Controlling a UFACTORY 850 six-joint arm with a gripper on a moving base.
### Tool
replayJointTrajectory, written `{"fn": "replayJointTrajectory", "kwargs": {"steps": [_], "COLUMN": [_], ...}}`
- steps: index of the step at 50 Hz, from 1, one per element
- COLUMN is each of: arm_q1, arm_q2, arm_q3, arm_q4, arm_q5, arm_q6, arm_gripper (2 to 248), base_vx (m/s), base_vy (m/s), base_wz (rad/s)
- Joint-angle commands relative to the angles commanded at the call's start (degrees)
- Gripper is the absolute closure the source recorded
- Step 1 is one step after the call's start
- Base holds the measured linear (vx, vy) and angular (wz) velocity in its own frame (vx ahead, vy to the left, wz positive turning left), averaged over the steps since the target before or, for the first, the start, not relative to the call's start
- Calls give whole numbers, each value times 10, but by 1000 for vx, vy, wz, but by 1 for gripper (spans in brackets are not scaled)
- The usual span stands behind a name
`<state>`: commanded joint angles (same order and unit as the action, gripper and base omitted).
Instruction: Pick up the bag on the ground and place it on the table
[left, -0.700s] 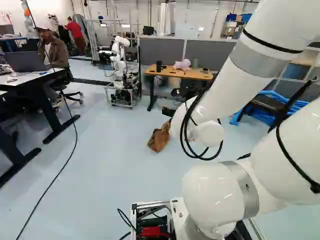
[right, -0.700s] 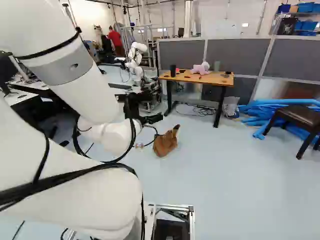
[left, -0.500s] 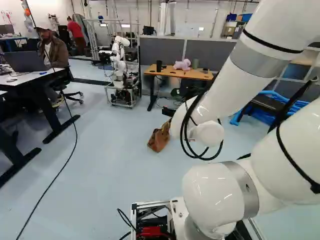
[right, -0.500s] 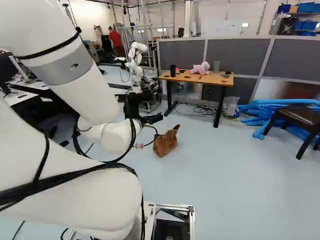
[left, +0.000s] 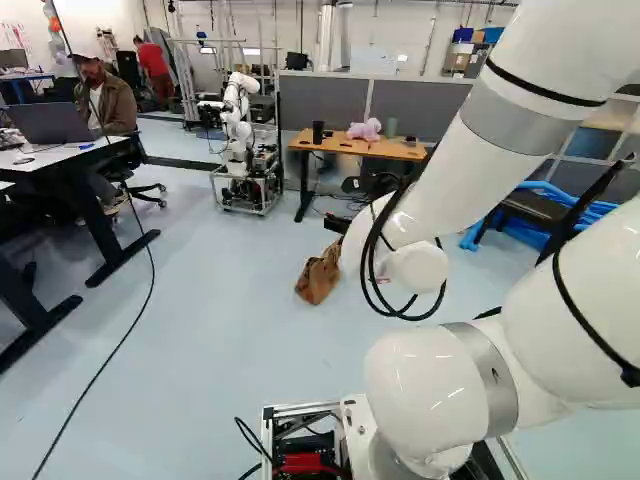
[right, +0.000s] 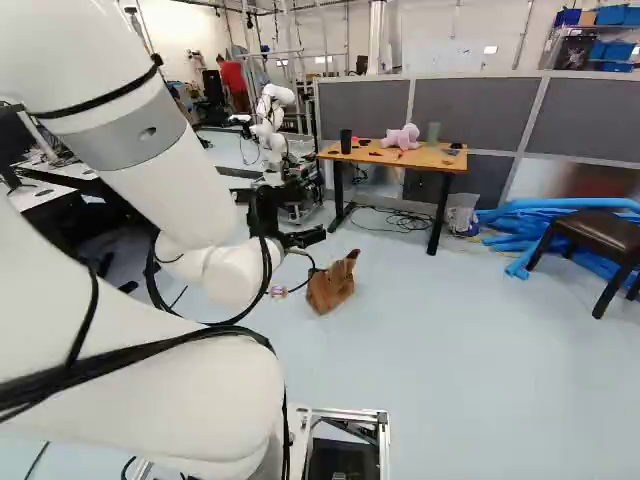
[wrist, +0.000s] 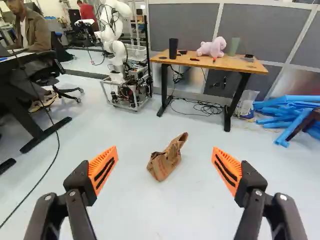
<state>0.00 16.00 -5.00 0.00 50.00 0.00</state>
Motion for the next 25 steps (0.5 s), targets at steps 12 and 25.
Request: {"fn": "replayJointTrajectory", "kwargs": {"steps": [12,25], "arm_q1": [0,0], "arm_q2": [0,0], "arm_q3": [0,0], "arm_q4": [0,0], "arm_q5": [0,0], "arm_q6": [0,0], "arm_gripper": [3,3], "base_vx": [9,55], "base_vy": [0,1], "base_wz": [0,-3]}}
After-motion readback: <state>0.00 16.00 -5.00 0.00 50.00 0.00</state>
